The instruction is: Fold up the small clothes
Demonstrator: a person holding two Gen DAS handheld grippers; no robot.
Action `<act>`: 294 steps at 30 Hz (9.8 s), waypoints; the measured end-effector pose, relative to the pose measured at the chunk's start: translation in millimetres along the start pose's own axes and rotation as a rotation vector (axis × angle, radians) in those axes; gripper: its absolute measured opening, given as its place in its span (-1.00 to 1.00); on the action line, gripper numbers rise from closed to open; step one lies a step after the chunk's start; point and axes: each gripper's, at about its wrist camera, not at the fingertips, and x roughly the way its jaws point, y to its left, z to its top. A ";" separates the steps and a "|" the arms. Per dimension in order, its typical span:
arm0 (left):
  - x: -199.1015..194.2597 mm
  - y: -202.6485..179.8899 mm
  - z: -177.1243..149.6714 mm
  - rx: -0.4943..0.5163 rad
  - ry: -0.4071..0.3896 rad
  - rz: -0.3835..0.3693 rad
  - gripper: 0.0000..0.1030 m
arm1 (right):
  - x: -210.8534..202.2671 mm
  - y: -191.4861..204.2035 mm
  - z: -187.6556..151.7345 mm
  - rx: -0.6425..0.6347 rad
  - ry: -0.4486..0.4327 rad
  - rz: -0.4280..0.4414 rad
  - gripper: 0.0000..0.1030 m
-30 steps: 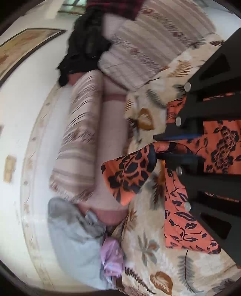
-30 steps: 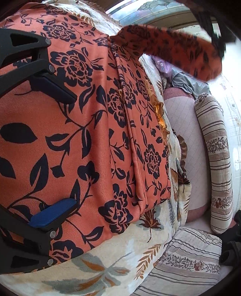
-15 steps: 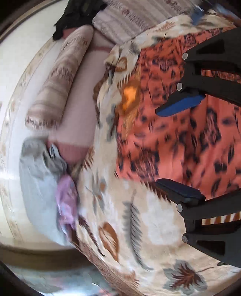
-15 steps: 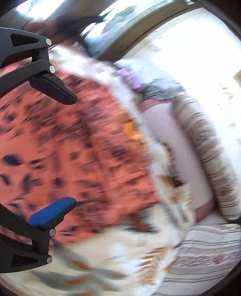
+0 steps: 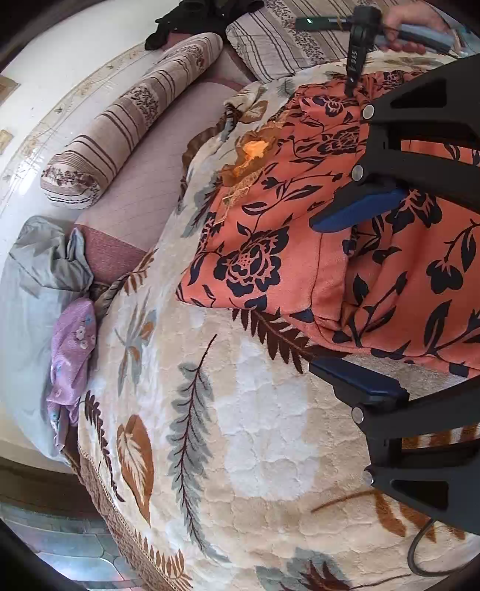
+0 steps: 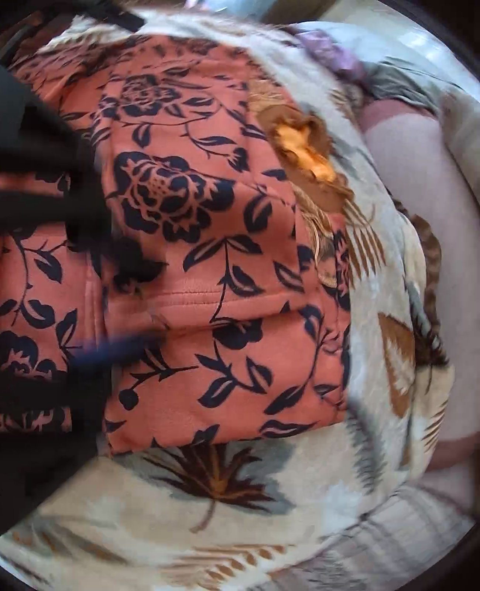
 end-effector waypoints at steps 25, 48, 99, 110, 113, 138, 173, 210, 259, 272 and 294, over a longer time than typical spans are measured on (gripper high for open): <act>54.7 -37.1 -6.7 0.228 0.055 0.170 0.55 | 3.0 -46.7 36.2 0.080 -0.015 0.026 -0.46; 37.1 -39.8 -1.6 0.147 0.069 0.178 0.62 | -56.3 -31.1 -21.6 0.243 -0.083 0.539 0.58; -148.6 33.4 -165.5 0.055 0.234 -0.022 0.64 | -130.7 -127.8 -285.8 0.282 0.080 0.476 0.49; -134.4 32.8 -172.5 0.062 0.260 0.008 0.61 | -124.1 -119.9 -299.5 0.242 0.154 0.401 0.21; -129.7 32.6 -176.6 0.089 0.263 0.060 0.29 | -113.6 -117.9 -304.1 0.243 0.196 0.365 -0.46; -179.7 26.3 -141.9 0.091 0.196 0.013 -0.85 | -147.1 -120.0 -292.7 0.307 0.082 0.491 -0.86; 25.9 -10.8 105.1 0.045 0.120 0.052 0.63 | -59.8 -124.9 -0.1 0.437 -0.055 0.517 0.73; -50.3 -7.1 -84.2 0.215 0.261 -0.020 0.08 | -99.0 -129.3 -187.0 0.199 0.007 0.331 0.69; -67.9 -84.1 25.2 0.483 -0.037 -0.069 -0.82 | -191.4 -107.9 -109.9 -0.003 -0.357 -0.019 -0.88; -66.9 -50.8 23.2 0.384 -0.002 0.079 0.05 | -165.0 -148.0 -131.2 0.257 -0.278 0.065 0.50; -149.5 -65.0 -76.4 0.340 0.002 0.057 0.16 | -167.6 -117.1 -305.1 0.649 -0.140 0.573 0.68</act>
